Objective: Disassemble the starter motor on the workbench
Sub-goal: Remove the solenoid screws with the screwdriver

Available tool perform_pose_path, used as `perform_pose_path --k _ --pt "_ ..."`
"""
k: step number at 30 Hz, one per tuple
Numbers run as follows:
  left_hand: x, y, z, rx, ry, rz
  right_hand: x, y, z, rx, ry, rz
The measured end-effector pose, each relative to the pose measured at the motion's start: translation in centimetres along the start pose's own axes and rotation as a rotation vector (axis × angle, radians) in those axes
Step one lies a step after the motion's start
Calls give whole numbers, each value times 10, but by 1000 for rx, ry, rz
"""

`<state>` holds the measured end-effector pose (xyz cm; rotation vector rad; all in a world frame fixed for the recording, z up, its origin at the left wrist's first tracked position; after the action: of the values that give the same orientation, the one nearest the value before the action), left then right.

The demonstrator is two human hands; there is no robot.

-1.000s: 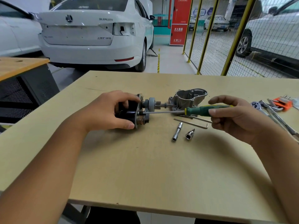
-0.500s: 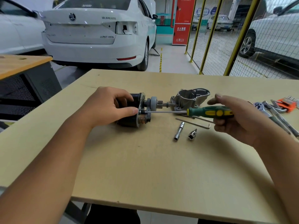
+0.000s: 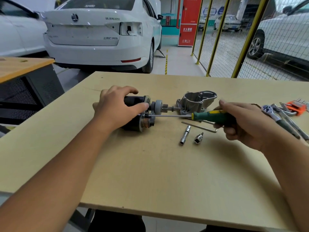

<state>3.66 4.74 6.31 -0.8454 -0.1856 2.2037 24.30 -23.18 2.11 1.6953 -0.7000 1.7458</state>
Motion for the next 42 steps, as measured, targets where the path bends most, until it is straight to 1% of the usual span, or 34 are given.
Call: perform_pose_path --k 3,6,8,11,13,15,18,20,23,25,28,30,33,35,36,40,42 --pt "-4 1 -12 64 26 -6 5 -2 -1 49 -114 57" --pt "-4 1 -13 71 63 -8 10 -2 -5 109 -184 111" --pt "-4 0 -13 72 63 -15 7 0 -8 108 -144 80" --pt "-4 0 -15 80 73 -24 -1 2 -5 56 -1 -20" --pt "-3 -1 -15 79 78 -29 1 2 -5 68 -30 -6" --pt "-3 -2 -15 76 83 -30 8 2 -5 86 -108 52" --pt "-2 -2 -14 77 84 -28 12 1 -3 73 -158 110" --pt "-2 -1 -15 79 80 -28 10 2 -7 85 -139 91" --pt "-2 -1 -15 81 79 -27 3 3 -5 52 -21 12" --pt "-2 -2 -15 80 82 -30 6 1 -3 59 -42 41" --pt "-2 -2 -14 78 90 -39 14 0 -4 97 -154 119" --pt "-2 -2 -14 80 93 -44 14 -1 -3 89 -172 136" --pt "-2 -3 -13 77 94 -53 9 2 -9 101 -107 63" --pt "-2 -3 -13 76 88 -60 4 3 -5 64 -15 3" --pt "-2 -3 -13 76 85 -65 3 3 -4 58 -6 4" --pt "-1 -5 -13 62 103 -82 10 1 -6 97 -132 71" --pt "0 -5 -14 62 100 -87 8 0 -7 113 -153 63"
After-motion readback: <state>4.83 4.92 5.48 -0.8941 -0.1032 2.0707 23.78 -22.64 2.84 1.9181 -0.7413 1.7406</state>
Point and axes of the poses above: each hand's wrist, its own y-axis away from the middle knuckle, its own z-axis out of the back of the hand, x = y × z, the point moved 10 cm from there along -y, towards the middle knuckle, and after that the axes turned 3 degrees about z, right-handed, at the moved point
